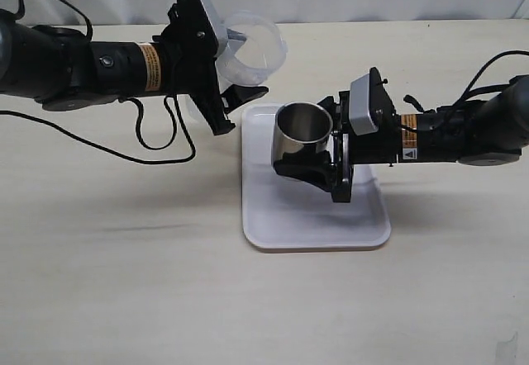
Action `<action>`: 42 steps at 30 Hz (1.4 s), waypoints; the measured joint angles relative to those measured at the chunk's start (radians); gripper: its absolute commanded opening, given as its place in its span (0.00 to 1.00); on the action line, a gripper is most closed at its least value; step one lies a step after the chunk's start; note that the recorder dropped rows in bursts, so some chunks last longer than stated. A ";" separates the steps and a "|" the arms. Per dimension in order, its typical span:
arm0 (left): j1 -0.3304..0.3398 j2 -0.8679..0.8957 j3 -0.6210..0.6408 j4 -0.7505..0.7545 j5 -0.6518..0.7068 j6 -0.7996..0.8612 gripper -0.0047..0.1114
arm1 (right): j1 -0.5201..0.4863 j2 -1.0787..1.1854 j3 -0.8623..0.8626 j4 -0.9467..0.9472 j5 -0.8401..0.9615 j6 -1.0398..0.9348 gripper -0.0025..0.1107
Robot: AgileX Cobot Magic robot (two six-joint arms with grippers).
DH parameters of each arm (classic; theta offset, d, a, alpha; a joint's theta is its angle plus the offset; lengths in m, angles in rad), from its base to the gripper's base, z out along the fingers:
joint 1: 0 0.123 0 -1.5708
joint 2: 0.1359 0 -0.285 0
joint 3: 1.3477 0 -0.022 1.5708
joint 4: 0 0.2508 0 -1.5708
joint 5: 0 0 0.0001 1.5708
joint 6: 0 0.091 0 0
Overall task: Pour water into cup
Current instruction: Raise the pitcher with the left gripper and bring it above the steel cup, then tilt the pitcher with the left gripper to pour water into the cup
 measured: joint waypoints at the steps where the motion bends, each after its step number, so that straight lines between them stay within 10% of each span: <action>1: 0.000 0.000 0.000 0.000 0.000 0.008 0.04 | 0.000 0.000 0.000 0.000 0.000 0.000 0.06; 42: -0.007 0.000 0.000 0.097 -0.066 0.238 0.04 | 0.065 0.000 -0.023 -0.016 0.033 0.014 0.06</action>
